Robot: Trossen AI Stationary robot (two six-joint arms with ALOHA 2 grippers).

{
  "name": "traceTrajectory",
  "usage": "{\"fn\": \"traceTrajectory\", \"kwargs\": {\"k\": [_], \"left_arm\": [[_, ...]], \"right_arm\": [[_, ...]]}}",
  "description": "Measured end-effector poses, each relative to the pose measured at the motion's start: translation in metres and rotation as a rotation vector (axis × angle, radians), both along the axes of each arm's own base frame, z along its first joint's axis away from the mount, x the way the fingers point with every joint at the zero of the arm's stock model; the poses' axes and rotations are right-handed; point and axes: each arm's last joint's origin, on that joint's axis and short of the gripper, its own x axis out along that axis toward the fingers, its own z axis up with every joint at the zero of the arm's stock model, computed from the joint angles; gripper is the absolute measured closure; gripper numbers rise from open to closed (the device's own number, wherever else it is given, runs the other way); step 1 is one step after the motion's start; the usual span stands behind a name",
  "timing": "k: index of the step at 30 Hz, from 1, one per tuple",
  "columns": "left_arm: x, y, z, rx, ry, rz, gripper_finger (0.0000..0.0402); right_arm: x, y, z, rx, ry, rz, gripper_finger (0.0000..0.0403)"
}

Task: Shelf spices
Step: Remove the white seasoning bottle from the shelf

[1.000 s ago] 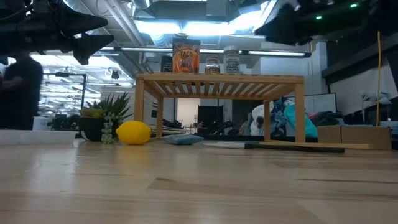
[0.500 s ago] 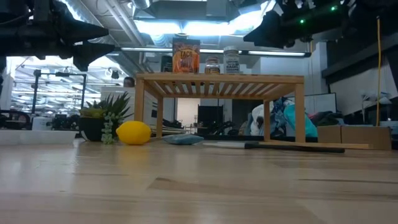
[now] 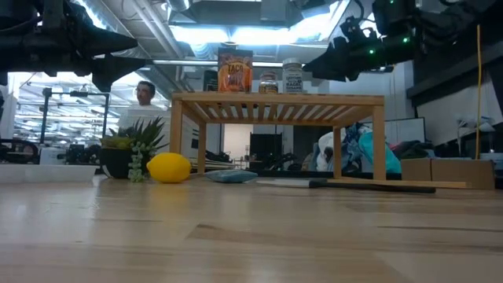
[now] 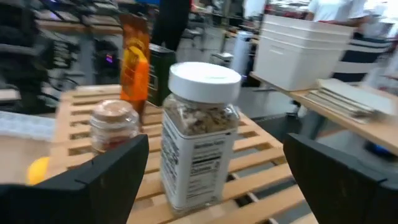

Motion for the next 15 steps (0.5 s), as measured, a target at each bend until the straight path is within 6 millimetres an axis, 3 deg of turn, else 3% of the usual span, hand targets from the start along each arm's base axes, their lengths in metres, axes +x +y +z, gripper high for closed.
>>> {"fn": "traceTrajectory", "kwargs": {"k": [15], "left_arm": [[0.0, 0.0, 0.0, 0.001, 0.0, 0.0, 0.0144]], "right_arm": [[0.019, -0.025, -0.024, 0.022, -0.04, 0.14, 0.0023]]}}
